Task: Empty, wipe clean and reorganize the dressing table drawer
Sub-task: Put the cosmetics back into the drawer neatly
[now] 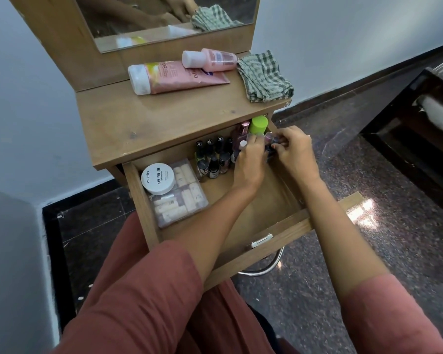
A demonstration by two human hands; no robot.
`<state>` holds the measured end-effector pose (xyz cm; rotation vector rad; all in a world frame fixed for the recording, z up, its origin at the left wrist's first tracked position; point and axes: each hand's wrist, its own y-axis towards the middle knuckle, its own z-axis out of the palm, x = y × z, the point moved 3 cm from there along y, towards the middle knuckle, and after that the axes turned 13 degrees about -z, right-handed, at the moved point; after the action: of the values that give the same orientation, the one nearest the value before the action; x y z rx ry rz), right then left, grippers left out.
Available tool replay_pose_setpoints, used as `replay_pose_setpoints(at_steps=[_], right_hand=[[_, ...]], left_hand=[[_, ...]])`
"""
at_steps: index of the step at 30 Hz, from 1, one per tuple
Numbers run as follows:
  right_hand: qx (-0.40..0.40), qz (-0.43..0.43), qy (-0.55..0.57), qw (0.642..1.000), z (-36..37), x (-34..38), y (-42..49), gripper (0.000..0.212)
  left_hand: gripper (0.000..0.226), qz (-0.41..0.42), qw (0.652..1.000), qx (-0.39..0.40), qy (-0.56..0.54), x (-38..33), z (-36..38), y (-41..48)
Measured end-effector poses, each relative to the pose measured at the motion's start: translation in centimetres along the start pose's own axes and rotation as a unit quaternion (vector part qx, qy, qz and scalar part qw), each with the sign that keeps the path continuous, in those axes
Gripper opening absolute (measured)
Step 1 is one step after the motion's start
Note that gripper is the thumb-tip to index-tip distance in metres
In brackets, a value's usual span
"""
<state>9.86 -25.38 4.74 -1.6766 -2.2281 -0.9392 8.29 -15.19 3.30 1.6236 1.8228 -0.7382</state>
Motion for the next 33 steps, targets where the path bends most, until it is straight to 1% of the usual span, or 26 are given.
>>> replay_pose_setpoints(at_steps=[2, 5, 8, 11, 16, 19, 23, 27, 31, 33], right_hand=[[0.000, -0.006, -0.002, 1.000, 0.0, 0.0, -0.1, 0.027], [0.001, -0.008, -0.010, 1.000, -0.1, 0.1, -0.2, 0.031], [-0.010, 0.001, -0.001, 1.000, -0.3, 0.1, -0.3, 0.031], [-0.033, -0.005, 0.008, 0.999, -0.8, 0.4, -0.2, 0.027], [-0.077, -0.014, 0.049, 0.996, -2.1, 2.1, 1.1, 0.024], [-0.090, -0.025, 0.067, 0.993, -2.7, 3.8, 3.0, 0.020], [-0.061, -0.057, 0.070, 0.994, -2.4, 6.7, 6.0, 0.022], [-0.008, -0.104, 0.051, 0.993, -0.9, 9.1, 9.1, 0.028], [0.032, -0.113, 0.024, 0.993, 0.8, 10.2, 12.4, 0.039], [0.071, -0.123, 0.001, 0.990, 1.5, 10.5, 14.0, 0.046]], left_hand=[[0.023, 0.000, 1.000, -0.001, -0.002, -0.1, -0.1, -0.1], [0.022, -0.002, 1.000, -0.001, -0.018, -0.2, -0.4, -0.1], [0.022, -0.002, 0.999, 0.002, -0.036, -0.3, -0.9, -0.3], [0.018, 0.013, 0.998, -0.009, -0.060, -0.7, -1.9, -0.5], [0.018, 0.051, 0.994, -0.060, -0.082, -1.4, -4.9, -0.2], [0.015, 0.079, 0.988, -0.100, -0.089, -1.7, -7.3, 0.3], [0.016, 0.107, 0.980, -0.142, -0.085, -1.3, -11.1, 2.0], [0.019, 0.106, 0.979, -0.171, -0.032, 0.9, -14.8, 4.3], [0.025, 0.069, 0.972, -0.225, -0.020, 3.7, -18.2, 5.9], [0.031, 0.031, 0.973, -0.227, -0.014, 4.8, -19.4, 6.7]])
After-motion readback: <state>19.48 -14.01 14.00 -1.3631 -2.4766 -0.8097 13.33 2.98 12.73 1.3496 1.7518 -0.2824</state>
